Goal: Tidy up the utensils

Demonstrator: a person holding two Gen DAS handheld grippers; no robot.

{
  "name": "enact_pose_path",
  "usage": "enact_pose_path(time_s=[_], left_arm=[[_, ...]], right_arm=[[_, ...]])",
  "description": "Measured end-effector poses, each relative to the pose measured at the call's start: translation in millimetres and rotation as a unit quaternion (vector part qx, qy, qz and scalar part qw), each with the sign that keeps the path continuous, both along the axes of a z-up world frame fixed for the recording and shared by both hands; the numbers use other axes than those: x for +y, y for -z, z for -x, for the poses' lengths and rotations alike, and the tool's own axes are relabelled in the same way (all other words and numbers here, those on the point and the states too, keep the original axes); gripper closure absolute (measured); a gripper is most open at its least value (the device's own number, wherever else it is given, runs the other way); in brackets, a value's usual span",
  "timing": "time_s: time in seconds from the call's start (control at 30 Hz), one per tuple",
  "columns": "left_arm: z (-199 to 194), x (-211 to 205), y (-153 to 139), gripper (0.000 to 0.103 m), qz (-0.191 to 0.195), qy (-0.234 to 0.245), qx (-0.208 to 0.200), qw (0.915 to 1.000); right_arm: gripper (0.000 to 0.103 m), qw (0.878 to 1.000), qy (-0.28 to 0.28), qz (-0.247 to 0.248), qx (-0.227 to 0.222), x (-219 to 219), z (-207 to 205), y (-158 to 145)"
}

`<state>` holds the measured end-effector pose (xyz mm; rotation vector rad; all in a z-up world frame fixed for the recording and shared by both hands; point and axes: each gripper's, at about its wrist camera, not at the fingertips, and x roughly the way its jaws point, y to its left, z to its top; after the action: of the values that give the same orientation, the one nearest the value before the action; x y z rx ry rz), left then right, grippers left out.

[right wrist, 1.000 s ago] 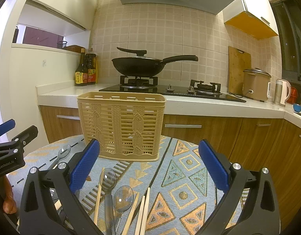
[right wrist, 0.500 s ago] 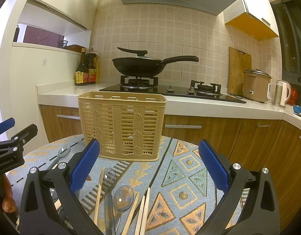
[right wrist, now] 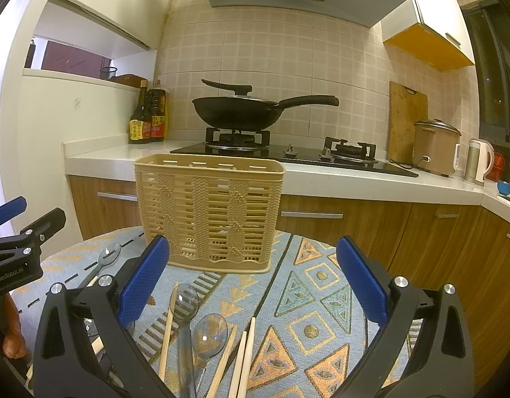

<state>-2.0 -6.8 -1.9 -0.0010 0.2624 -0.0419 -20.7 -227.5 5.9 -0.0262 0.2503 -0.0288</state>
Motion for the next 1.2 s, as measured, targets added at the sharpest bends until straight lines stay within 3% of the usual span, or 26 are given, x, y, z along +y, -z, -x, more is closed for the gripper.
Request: enact_pose_path(time_s=[0.57,0.8,0.9,0.97,1.03,1.07,1.13,1.2], left_arm=[[0,0,0,0.008,0.000,0.000,0.001,1.0000],[2,10,-6,0.008,0.008,-0.015,-0.005,0.9998],[1,34,-15,0.008,0.021,0.001,0.021,0.9996],[-5,50,-16,0.008,0.025,0.031,0.067,0.9969],[-22,66,-12,0.011,0.034,0.069,0.165,0.9833],[-28,69,-8,0.023,0.036,0.084,0.198,0.9758],[-42,75,4,0.034,0.047,0.112,0.281,0.9520],[-55,74,17,0.035,0.053,0.126,0.336,0.9319]], right_arm=[[0.006,1.000,-0.001,0.007,-0.013,3,2,1],[0.006,0.999,0.003,-0.031,0.028,-8,-8,5],[0.006,0.997,0.013,-0.048,0.062,-20,-18,4],[0.006,0.994,0.016,-0.064,0.084,-26,-26,3],[0.007,0.994,0.004,-0.044,0.097,-22,-29,4],[0.009,0.993,-0.001,-0.038,0.115,-20,-32,5],[0.023,0.990,-0.006,-0.018,0.140,-14,-35,6],[0.033,0.985,-0.017,-0.013,0.174,-12,-39,7]])
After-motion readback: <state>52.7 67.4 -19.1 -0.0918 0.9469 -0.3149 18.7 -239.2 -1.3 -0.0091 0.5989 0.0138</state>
